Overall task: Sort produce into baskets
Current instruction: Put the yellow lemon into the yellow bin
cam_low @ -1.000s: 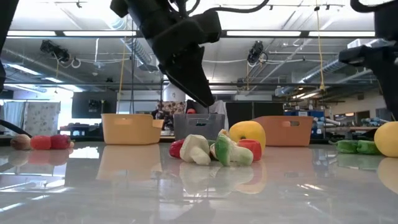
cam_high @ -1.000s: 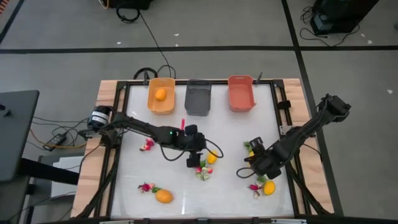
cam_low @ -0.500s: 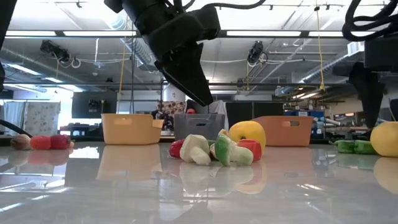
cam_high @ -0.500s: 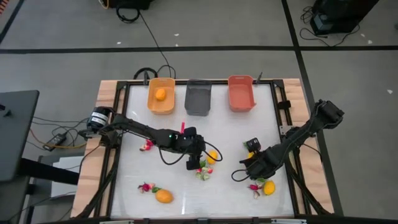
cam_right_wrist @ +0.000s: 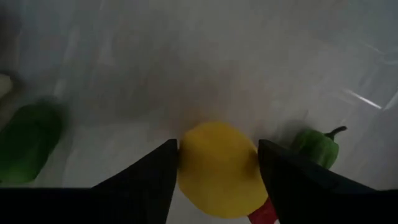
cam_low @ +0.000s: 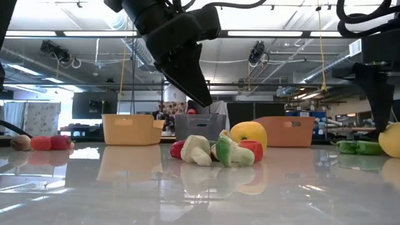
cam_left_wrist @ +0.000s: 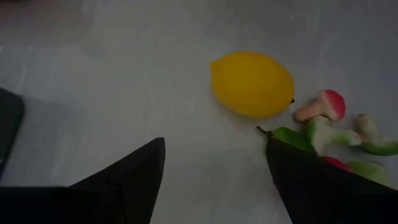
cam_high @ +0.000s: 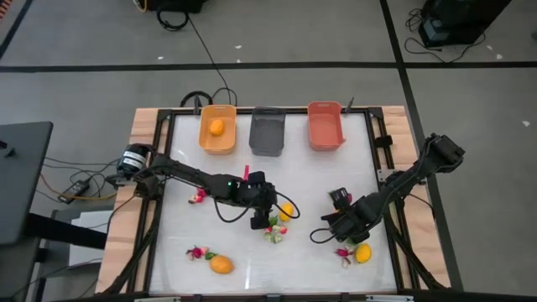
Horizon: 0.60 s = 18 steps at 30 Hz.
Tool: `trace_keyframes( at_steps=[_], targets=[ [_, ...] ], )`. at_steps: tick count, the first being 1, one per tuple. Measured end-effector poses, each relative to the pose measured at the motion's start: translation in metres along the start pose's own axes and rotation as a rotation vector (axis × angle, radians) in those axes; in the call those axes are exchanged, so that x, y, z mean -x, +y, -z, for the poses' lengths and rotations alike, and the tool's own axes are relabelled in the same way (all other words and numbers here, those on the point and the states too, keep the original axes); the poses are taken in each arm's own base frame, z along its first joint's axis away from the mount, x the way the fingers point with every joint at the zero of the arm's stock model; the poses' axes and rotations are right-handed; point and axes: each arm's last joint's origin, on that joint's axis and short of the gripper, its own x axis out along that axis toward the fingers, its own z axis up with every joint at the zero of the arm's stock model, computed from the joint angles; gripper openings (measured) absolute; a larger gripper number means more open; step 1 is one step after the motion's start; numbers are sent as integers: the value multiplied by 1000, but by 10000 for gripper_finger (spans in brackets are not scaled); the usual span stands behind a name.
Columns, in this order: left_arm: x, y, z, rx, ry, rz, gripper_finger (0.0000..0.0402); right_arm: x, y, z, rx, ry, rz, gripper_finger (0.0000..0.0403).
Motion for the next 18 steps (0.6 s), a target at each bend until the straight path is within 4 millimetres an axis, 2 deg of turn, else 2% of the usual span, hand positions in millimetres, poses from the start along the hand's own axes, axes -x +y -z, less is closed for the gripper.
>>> trace_keyframes(
  at_steps=[8, 11, 18],
  targets=[
    [0, 0, 0, 1, 0, 1, 286, 13, -2, 9, 58, -19, 9, 301],
    [0, 0, 0, 1, -1, 1, 286, 7, -2, 14, 68, 35, 3, 322],
    [0, 0, 0, 3, -3, 2, 286, -6, 0, 12, 65, 36, 16, 317]
  ],
)
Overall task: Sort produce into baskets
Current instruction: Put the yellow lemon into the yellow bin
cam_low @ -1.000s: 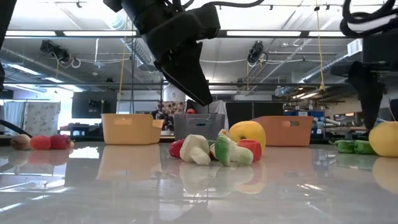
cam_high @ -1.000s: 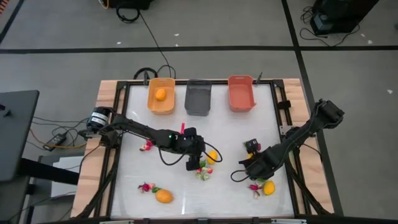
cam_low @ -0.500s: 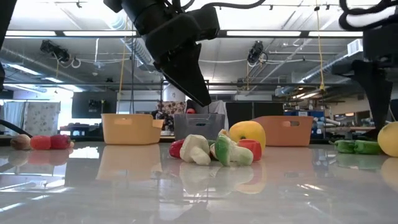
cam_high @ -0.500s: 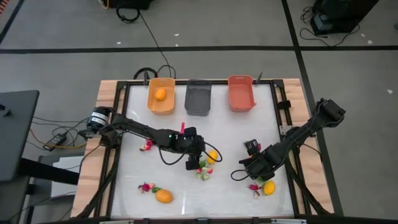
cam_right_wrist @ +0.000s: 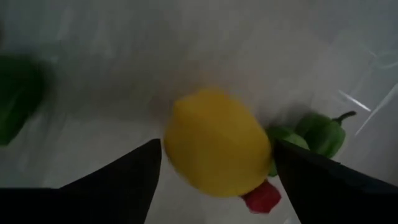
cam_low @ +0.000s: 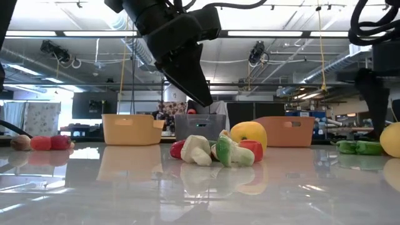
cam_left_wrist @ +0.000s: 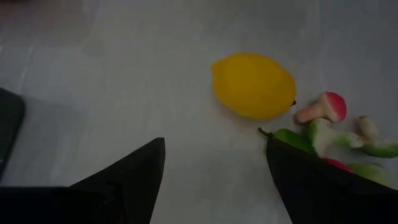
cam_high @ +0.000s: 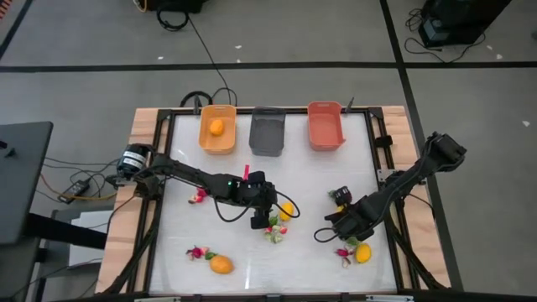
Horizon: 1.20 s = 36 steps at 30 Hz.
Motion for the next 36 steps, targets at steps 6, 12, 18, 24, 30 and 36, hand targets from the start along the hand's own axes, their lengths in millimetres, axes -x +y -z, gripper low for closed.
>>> trace_keyframes(
  at_steps=[6, 12, 18, 24, 30, 36],
  targets=[
    [0, 0, 0, 2, -1, 0, 286, -2, 0, -2, -4, -3, 7, 276],
    [0, 1, -1, 5, -14, -24, 286, 1, -5, -7, -98, -74, -14, 242],
    [2, 1, -4, -17, -81, -196, 286, 19, -19, -15, -212, -299, 27, 245],
    [9, -16, -13, -67, -219, -258, 286, 52, -45, -25, -421, -660, 59, 245],
    [20, -39, -21, -195, -349, -311, 286, 71, -64, -33, -489, -893, -37, 246],
    [28, -52, -28, -174, -458, -281, 286, 76, -80, -37, -554, -982, -17, 246]
  ],
)
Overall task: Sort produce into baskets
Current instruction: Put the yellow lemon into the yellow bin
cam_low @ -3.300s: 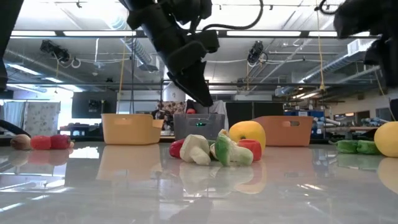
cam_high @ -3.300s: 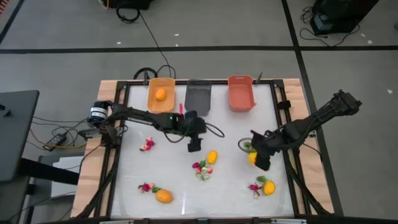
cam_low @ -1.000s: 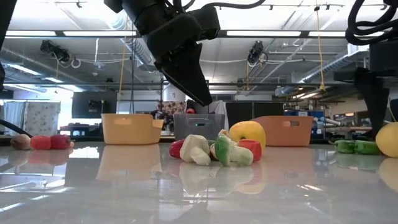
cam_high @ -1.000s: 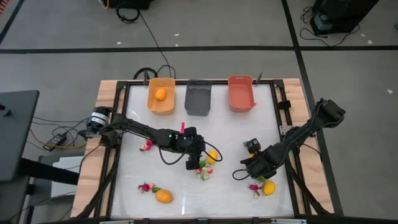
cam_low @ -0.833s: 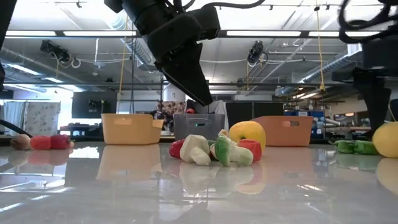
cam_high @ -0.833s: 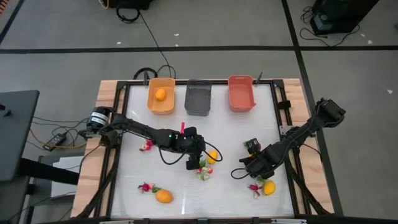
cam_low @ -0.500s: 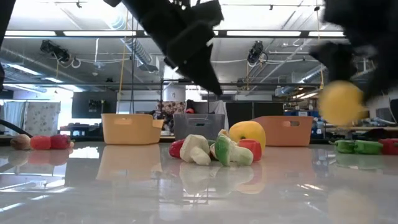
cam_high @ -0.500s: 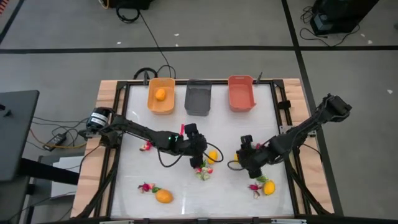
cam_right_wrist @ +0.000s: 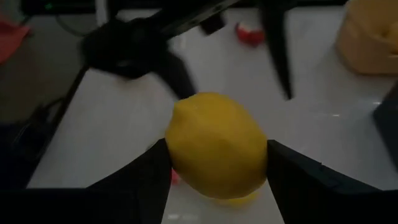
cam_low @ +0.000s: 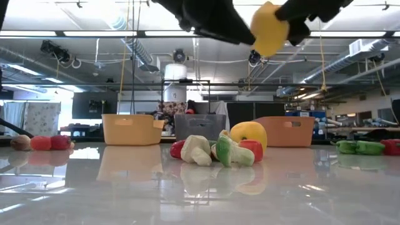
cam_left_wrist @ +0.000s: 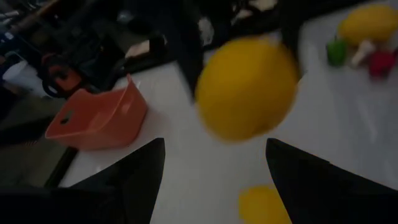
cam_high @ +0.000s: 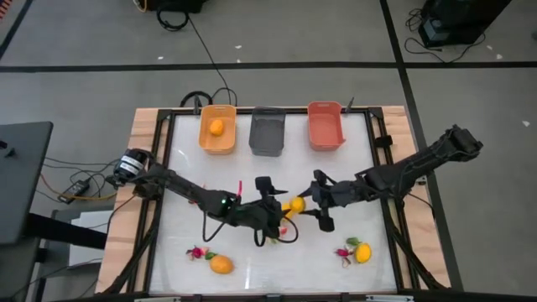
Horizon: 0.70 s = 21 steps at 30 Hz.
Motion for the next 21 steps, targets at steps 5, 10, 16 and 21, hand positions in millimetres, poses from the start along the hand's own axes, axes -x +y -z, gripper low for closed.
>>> trace_keyframes(
  at_steps=[5, 10, 16, 21],
  targets=[
    [4, -4, -6, 12, -50, -9, 286, -1, -7, -6, -19, -45, 25, 246],
    [2, 0, -9, 37, -74, -30, 286, -2, -10, -14, -53, -116, -17, 246],
    [1, 4, -13, 73, -101, -89, 286, -3, -9, -21, -85, -176, -50, 248],
    [1, 5, -14, 78, -108, -100, 262, -3, -9, -21, -99, -181, -49, 260]
  ],
)
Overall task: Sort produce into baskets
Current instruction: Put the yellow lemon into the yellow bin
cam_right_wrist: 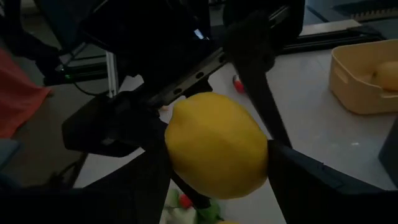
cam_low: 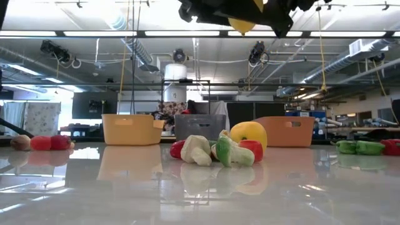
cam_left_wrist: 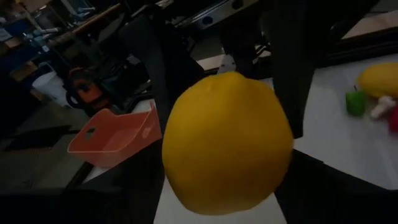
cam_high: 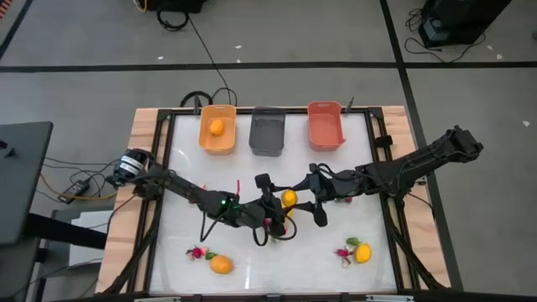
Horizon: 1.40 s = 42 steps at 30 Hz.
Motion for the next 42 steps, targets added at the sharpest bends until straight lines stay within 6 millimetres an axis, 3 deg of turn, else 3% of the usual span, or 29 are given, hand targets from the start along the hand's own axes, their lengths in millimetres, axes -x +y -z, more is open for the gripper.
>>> trace_keyframes(
  at_steps=[6, 10, 15, 20, 28, 32, 37, 42],
  targets=[
    [0, 1, 0, 4, 2, -15, 207, 0, -2, 0, -13, -8, 40, 298],
    [0, 2, 2, 10, 19, -50, 203, 2, -3, 0, -14, 0, 65, 321],
    [9, 20, 6, 10, 138, -154, 207, 19, -15, 16, -36, 167, 274, 326],
    [11, 67, 17, 41, 333, -201, 208, 27, -21, 37, -138, 328, 428, 317],
    [-8, 182, 54, 180, 714, -284, 208, 8, 0, 54, -121, 371, 383, 314],
    [-15, 228, 78, 236, 844, -303, 208, -1, 5, 65, -59, 400, 401, 314],
    [-9, 257, 112, 194, 1024, -309, 209, -13, 7, 78, 8, 440, 437, 313],
    [-5, 271, 142, 322, 1114, -160, 209, -29, 5, 86, 29, 445, 443, 309]
  ],
)
